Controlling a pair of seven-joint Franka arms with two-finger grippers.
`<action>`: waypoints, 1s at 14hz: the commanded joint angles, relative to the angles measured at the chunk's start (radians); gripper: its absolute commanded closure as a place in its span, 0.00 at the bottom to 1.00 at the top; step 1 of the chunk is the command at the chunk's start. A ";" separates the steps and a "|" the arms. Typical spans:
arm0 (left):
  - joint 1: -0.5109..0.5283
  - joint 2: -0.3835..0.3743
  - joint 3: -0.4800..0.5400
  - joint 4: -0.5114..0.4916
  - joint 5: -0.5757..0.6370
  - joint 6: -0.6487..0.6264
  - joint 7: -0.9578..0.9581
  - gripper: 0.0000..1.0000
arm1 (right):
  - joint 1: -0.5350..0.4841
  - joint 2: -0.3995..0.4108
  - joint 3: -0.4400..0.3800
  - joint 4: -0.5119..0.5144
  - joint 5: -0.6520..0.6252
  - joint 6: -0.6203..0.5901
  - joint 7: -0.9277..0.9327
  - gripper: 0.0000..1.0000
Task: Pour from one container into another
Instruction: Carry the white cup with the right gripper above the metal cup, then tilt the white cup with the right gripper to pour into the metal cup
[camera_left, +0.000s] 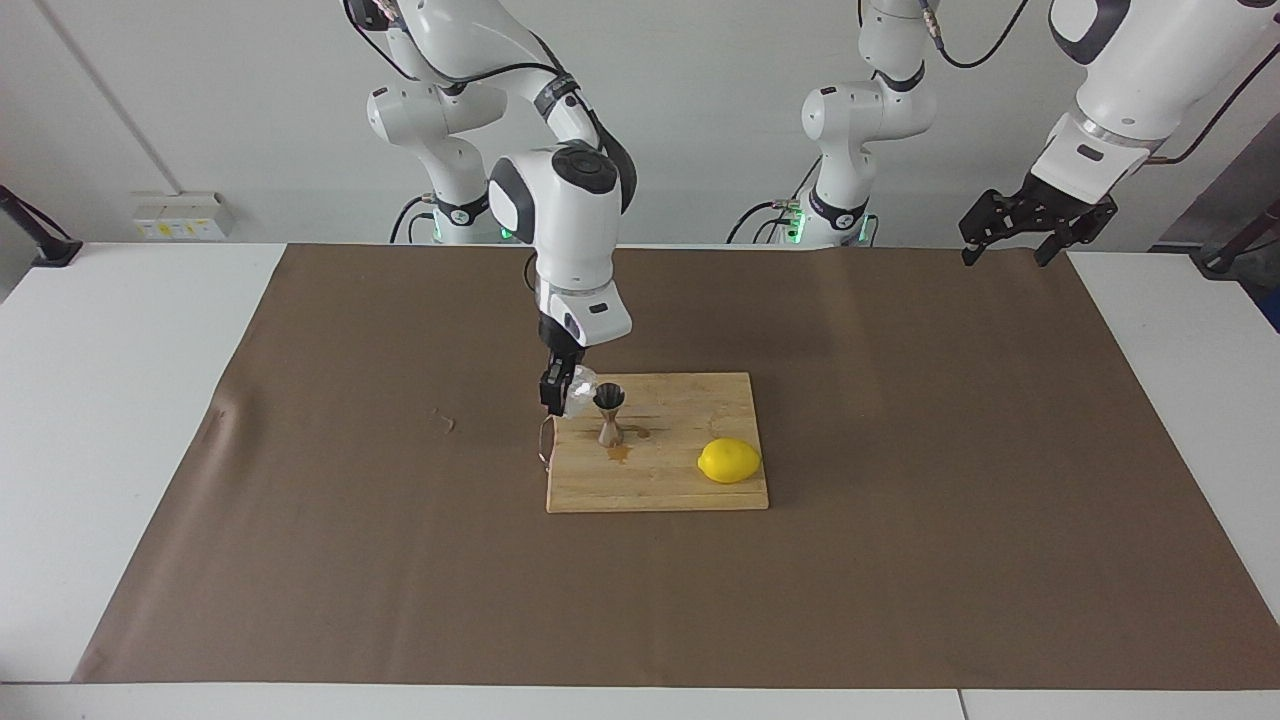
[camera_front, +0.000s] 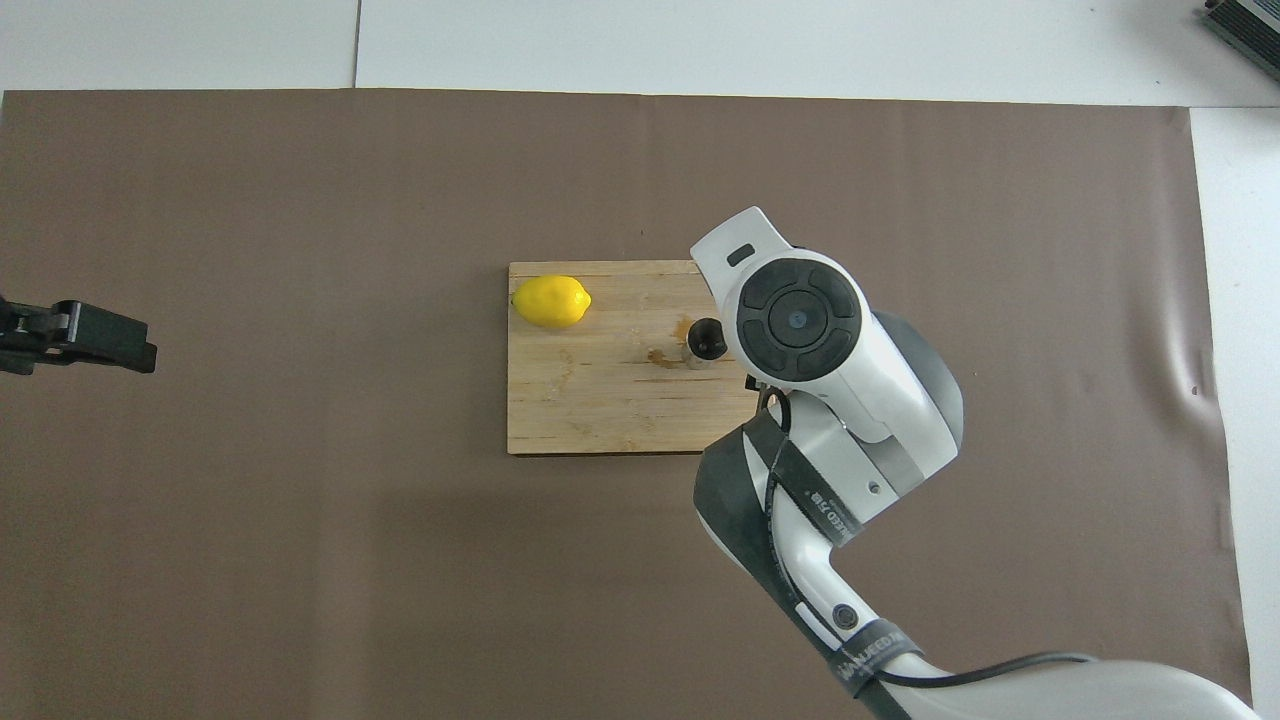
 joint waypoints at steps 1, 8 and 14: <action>0.008 -0.012 -0.004 -0.012 -0.005 -0.010 -0.005 0.00 | 0.014 0.017 0.005 0.016 -0.066 -0.020 0.008 1.00; 0.008 -0.012 -0.003 -0.012 -0.005 -0.012 -0.005 0.00 | 0.039 0.012 0.006 -0.002 -0.190 0.005 -0.027 1.00; 0.008 -0.012 -0.004 -0.012 -0.005 -0.012 -0.005 0.00 | 0.055 -0.009 0.006 -0.050 -0.254 0.026 -0.075 1.00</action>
